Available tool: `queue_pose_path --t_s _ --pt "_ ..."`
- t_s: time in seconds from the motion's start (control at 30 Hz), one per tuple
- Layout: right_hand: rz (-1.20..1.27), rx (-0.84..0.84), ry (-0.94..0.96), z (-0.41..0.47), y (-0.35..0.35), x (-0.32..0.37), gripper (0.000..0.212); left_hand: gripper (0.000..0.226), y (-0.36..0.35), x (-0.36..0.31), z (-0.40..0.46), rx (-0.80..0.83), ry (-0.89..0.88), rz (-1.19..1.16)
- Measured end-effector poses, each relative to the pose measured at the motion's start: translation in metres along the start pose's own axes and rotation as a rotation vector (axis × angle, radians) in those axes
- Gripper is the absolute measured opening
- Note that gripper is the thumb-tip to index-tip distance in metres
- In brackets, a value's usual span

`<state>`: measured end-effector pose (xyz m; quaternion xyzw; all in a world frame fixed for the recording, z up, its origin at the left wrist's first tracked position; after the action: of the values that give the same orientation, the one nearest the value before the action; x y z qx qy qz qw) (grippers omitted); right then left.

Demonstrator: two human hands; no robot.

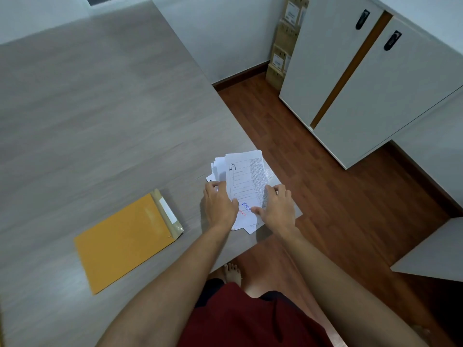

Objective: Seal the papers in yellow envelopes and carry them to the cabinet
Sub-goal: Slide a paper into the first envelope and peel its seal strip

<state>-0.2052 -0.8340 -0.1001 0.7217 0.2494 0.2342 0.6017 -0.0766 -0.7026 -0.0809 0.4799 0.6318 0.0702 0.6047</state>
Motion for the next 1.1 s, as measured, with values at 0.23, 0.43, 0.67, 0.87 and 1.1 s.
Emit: queue_pose_path --t_s 0.23,0.43,0.67,0.87,1.1 --pt "0.015 0.006 0.003 0.000 0.001 0.000 0.070 0.033 0.010 -0.003 0.009 -0.078 0.027 -0.259" --pt "0.019 0.002 0.002 -0.001 0.002 0.000 0.070 0.031 0.003 0.010 0.014 -0.060 0.122 -0.384" --pt "0.006 0.003 0.008 -0.002 0.002 0.001 0.070 0.037 -0.002 0.028 0.013 -0.047 0.161 -0.429" --pt "0.004 -0.003 0.020 -0.003 0.003 0.002 0.068 0.024 0.004 0.020 0.012 -0.058 0.033 -0.084" --pt "-0.005 0.004 0.015 -0.003 0.002 0.002 0.069 0.072 -0.023 0.007 -0.002 0.204 -0.104 0.217"
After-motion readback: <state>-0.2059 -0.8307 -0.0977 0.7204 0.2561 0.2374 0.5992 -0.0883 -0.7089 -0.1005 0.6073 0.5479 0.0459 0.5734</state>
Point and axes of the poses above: each hand's wrist, its own z-axis towards the middle knuckle, its own y-axis out of the back of the hand, x = y × z, the point moved 9 cm from there along z, towards the middle knuckle, and after that the axes turned 14 degrees about -z, right-handed, at the moved point
